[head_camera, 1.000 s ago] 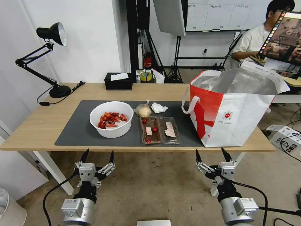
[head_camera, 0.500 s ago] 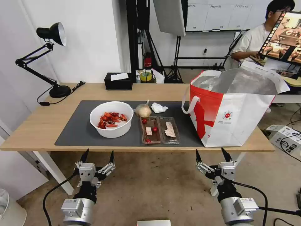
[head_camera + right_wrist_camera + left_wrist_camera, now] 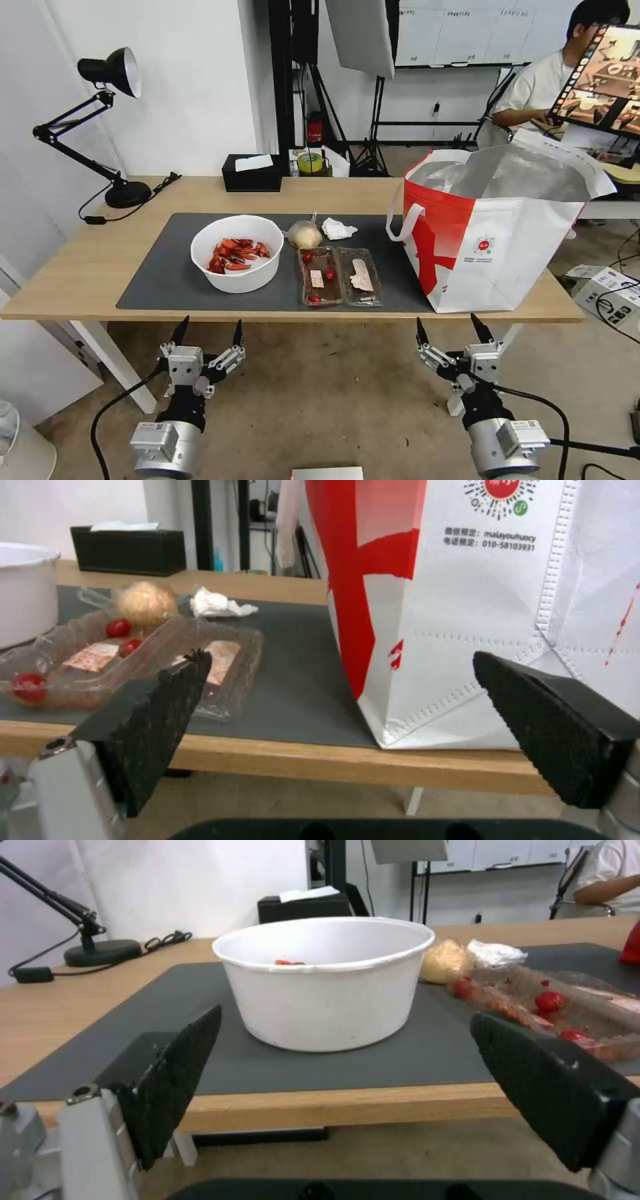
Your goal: Pick up the trash from the table and place it into the takeout bag.
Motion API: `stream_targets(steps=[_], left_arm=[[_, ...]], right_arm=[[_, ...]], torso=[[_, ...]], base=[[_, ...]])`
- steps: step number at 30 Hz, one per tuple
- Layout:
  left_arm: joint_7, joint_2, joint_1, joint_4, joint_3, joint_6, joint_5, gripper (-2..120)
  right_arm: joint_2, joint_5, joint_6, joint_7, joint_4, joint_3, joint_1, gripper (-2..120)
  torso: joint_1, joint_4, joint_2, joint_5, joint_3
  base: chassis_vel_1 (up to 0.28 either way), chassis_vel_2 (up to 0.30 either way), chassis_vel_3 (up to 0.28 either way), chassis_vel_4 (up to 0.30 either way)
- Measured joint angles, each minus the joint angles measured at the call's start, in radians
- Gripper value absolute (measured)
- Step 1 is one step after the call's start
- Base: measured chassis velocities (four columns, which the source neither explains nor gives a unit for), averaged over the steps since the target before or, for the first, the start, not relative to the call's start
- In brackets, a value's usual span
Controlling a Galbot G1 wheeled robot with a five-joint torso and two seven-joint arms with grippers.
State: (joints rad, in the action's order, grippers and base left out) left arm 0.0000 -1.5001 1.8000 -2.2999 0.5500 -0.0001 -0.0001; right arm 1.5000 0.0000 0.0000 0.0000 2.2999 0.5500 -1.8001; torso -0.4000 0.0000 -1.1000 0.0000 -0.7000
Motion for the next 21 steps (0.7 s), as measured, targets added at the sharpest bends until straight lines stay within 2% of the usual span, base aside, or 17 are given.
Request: stream_targets(steps=[5, 7, 8, 11, 12, 14, 15, 16, 18, 21], left_arm=[[-0.011, 0.008, 0.0, -0.005, 0.003, 0.02, -0.018, 100], [-0.05, 0.036, -0.002, -0.033, 0.016, 0.083, -0.07, 100], [-0.05, 0.036, -0.002, -0.033, 0.016, 0.083, -0.07, 100], [-0.112, 0.08, -0.004, -0.075, 0.035, 0.185, -0.155, 100], [-0.112, 0.08, -0.004, -0.075, 0.035, 0.185, -0.155, 100], [-0.152, 0.109, -0.006, -0.102, 0.048, 0.251, -0.211, 100], [-0.152, 0.109, -0.006, -0.102, 0.048, 0.251, -0.211, 100], [-0.183, 0.131, -0.006, -0.122, 0.058, 0.302, -0.253, 100], [-0.21, 0.151, -0.008, -0.141, 0.066, 0.349, -0.292, 100], [-0.232, 0.175, -0.007, -0.158, 0.073, 0.378, -0.327, 100]], right_arm=[[-0.004, 0.004, -0.007, 0.0, 0.0, 0.001, 0.001, 100], [-0.025, 0.028, -0.053, 0.0, 0.011, 0.011, 0.006, 100], [-0.025, 0.028, -0.053, 0.0, 0.011, 0.011, 0.006, 100], [-0.069, 0.079, -0.154, -0.002, 0.035, 0.031, 0.018, 100], [-0.069, 0.079, -0.154, -0.002, 0.035, 0.031, 0.018, 100], [-0.098, 0.112, -0.219, -0.005, 0.052, 0.045, 0.025, 100], [-0.098, 0.112, -0.219, -0.005, 0.052, 0.045, 0.025, 100], [-0.12, 0.137, -0.268, -0.007, 0.063, 0.055, 0.031, 100], [-0.141, 0.161, -0.314, -0.009, 0.075, 0.065, 0.038, 100], [-0.159, 0.182, -0.355, -0.01, 0.085, 0.073, 0.043, 100]], torso=[[0.0, 0.0, 0.0, -0.0002, 0.0], [0.0, 0.0, 0.0, 0.0001, 0.0], [0.0, 0.0, 0.0, 0.0001, 0.0], [0.0, 0.0, 0.0, 0.0001, 0.0], [0.0, 0.0, 0.0, 0.0001, 0.0], [0.0, 0.0, 0.0, 0.0, 0.0], [0.0, 0.0, 0.0, 0.0, 0.0], [0.0, 0.0, 0.0, 0.0, 0.0], [0.0, 0.0, 0.0, 0.0, 0.0], [0.0, 0.0002, 0.0, -0.0002, 0.0]], base=[[0.0, 0.0, 0.0, 0.0], [0.0, 0.0, 0.0, 0.0], [0.0, 0.0, 0.0, 0.0], [0.0, 0.0, 0.0, 0.0], [0.0, 0.0, 0.0, 0.0], [0.0, 0.0, 0.0, 0.0], [0.0, 0.0, 0.0, 0.0], [0.0, 0.0, 0.0, 0.0], [0.0, 0.0, 0.0, 0.0], [0.0, 0.0, 0.0, 0.0]])
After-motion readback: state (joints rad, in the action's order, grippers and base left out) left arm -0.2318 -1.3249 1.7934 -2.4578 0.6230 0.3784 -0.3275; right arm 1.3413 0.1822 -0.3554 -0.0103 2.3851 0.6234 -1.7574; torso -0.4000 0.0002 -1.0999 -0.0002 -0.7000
